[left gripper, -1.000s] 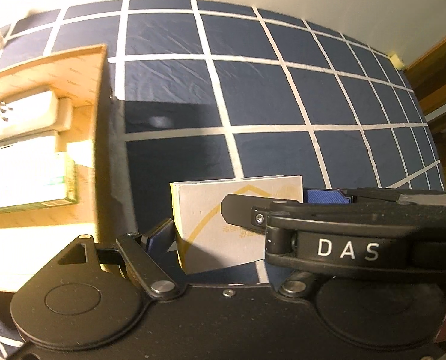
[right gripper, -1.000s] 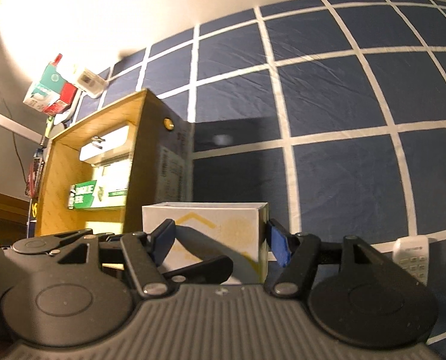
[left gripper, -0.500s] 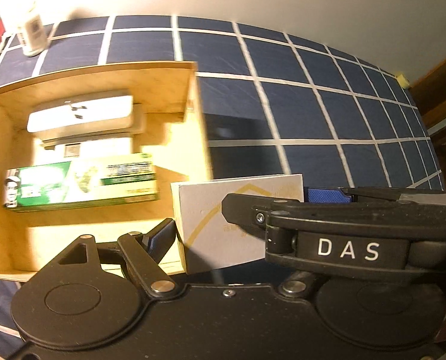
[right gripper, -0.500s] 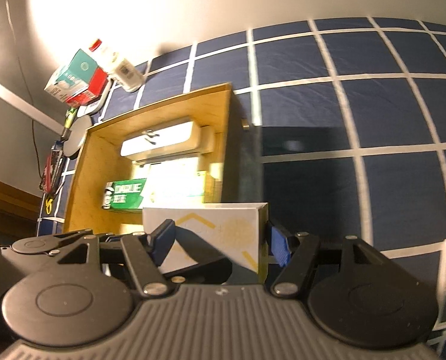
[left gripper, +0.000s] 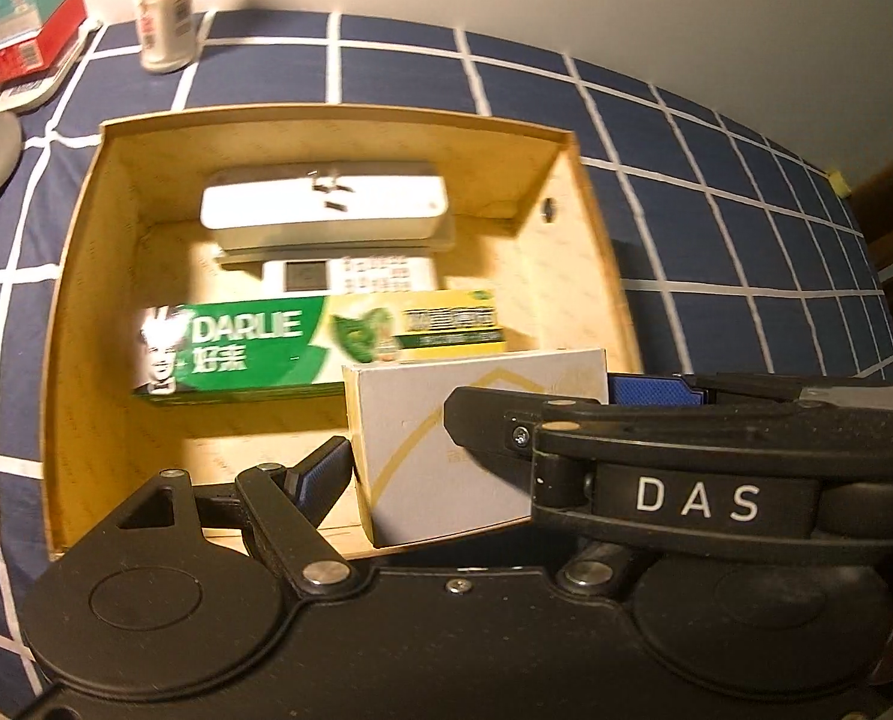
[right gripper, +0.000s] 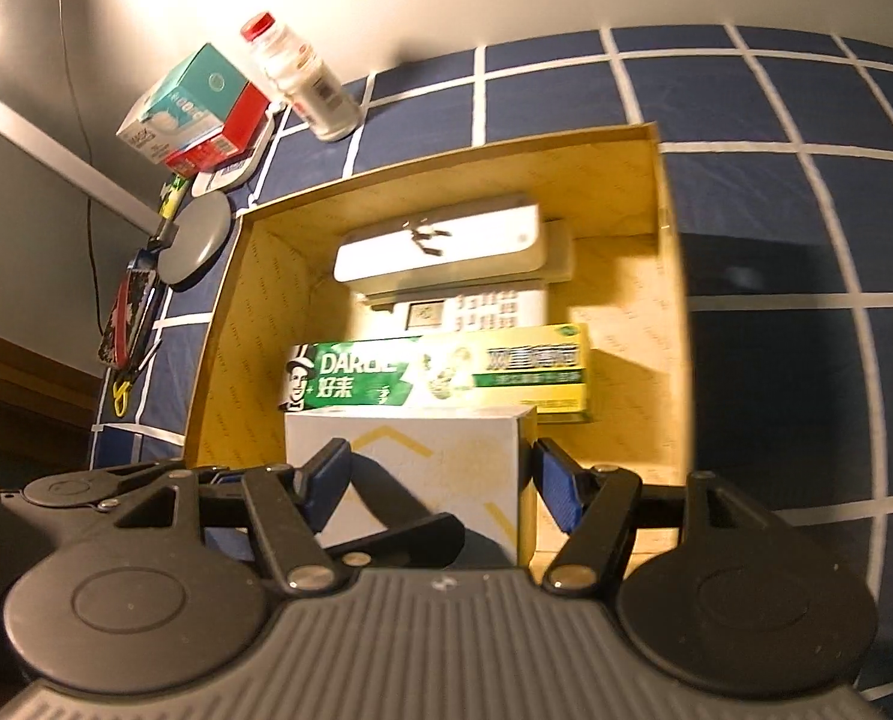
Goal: Organize objects
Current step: 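Carry the small box with the right gripper into the yellow box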
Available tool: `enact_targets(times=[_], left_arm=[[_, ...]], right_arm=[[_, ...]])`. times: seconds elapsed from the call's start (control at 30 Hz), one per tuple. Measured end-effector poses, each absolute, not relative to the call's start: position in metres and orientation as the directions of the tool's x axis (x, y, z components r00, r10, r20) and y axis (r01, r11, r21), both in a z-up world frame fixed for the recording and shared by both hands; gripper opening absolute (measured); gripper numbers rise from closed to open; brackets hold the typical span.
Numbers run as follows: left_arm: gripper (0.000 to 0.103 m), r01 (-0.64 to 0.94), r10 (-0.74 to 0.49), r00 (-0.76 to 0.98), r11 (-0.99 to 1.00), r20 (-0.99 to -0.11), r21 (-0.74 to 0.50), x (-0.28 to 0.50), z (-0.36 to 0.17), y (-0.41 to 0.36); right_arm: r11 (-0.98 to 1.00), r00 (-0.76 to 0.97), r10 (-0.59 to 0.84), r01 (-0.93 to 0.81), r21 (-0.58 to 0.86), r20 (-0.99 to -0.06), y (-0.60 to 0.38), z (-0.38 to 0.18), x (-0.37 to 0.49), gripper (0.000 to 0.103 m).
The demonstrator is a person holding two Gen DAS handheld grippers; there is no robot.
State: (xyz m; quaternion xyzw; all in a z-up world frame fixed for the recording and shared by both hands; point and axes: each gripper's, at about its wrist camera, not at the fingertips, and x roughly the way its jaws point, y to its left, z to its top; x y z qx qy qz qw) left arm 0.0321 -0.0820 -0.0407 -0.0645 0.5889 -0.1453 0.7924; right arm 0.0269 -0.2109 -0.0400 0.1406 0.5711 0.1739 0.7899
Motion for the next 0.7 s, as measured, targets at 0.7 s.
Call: enact_targets(times=[0.7], left_arm=[[0.076, 0.112, -0.354, 0.102, 0.933, -0.930, -0.343, 0.067, -0.114, -0.041]], right_arm=[[0.925, 0.137, 0.379, -0.040, 0.377, -0.915, -0.175, -0.112, 0.056, 0.065]])
